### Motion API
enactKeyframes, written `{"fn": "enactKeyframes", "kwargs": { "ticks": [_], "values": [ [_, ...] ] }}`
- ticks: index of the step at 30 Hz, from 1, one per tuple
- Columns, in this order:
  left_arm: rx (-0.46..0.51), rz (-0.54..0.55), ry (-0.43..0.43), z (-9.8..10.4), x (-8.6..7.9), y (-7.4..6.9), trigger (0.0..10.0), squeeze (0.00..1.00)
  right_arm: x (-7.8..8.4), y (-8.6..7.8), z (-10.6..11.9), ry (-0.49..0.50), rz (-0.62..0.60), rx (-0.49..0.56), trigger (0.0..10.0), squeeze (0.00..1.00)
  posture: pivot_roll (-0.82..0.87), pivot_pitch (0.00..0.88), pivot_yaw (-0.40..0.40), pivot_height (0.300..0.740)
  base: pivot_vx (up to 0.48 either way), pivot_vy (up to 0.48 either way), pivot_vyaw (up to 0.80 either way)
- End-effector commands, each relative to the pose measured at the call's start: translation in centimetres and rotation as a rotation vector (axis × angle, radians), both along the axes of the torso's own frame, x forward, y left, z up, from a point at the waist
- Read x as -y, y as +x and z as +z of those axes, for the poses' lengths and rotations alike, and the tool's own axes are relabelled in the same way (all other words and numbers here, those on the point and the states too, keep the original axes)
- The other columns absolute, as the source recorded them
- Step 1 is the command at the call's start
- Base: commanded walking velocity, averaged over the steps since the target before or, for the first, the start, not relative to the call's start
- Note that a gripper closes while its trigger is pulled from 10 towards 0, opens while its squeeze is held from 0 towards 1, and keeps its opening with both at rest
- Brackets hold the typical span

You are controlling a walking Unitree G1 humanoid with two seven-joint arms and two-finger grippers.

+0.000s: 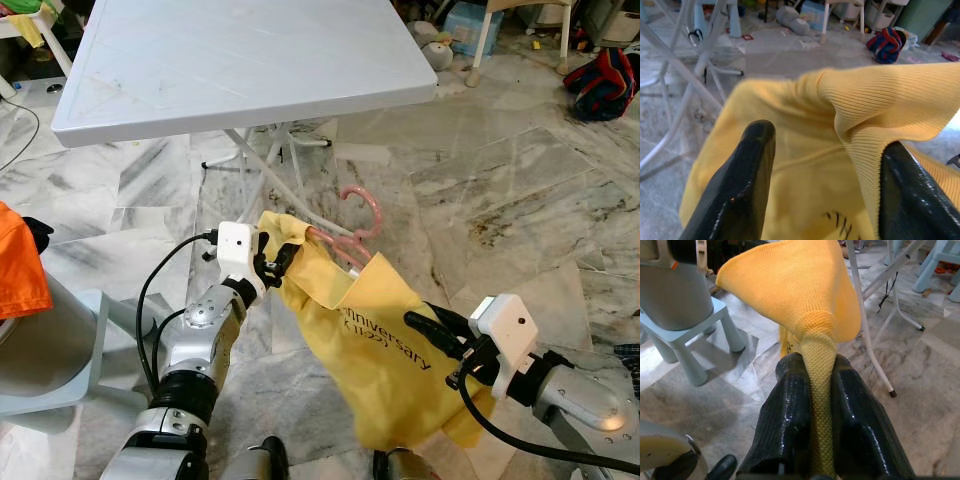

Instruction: Hang hanger

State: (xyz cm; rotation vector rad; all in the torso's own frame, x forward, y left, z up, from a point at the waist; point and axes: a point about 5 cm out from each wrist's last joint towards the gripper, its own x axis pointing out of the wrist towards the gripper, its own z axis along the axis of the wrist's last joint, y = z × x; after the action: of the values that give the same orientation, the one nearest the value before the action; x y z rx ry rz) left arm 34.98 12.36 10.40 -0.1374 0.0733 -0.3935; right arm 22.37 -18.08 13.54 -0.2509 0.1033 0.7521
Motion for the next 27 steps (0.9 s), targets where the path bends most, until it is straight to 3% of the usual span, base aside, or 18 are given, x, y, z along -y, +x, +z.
{"fn": "enactKeyframes", "kwargs": {
  "ticks": [1, 8, 15, 20, 27],
  "values": [
    [0.019, 0.033, 0.018, -0.1, -1.0, 0.0, 0.0, 0.0, -0.6, -0.5, 0.9, 0.015, 0.058, 0.027, 10.0, 0.0, -0.08, 0.225, 0.05, 0.74, 0.0, 0.0, 0.0],
    [0.011, 0.07, 0.039, -0.3, -1.6, 0.2, 0.0, 0.0, -0.1, -0.6, 0.4, -0.059, 0.055, 0.025, 10.0, 0.0, -0.08, 0.224, 0.047, 0.74, 0.0, 0.0, 0.0],
    [0.0, 0.203, 0.048, -0.1, -3.9, 0.7, 0.0, 0.0, 0.7, -0.3, -0.2, -0.136, 0.032, 0.036, 10.0, 0.0, -0.07, 0.222, 0.041, 0.74, 0.0, 0.0, 0.0],
    [-0.003, 0.273, 0.062, 0.2, -5.7, 1.0, 0.0, 0.0, 2.1, -0.2, 0.1, -0.182, 0.018, 0.036, 10.0, 0.0, -0.08, 0.222, 0.039, 0.74, 0.0, 0.0, 0.0],
    [-0.019, 0.295, 0.078, 0.0, -6.1, 1.1, 0.0, 0.0, 3.6, -0.1, 0.1, -0.278, 0.017, 0.042, 10.0, 0.0, -0.08, 0.225, 0.037, 0.74, 0.0, 0.0, 0.0]
  ]
}}
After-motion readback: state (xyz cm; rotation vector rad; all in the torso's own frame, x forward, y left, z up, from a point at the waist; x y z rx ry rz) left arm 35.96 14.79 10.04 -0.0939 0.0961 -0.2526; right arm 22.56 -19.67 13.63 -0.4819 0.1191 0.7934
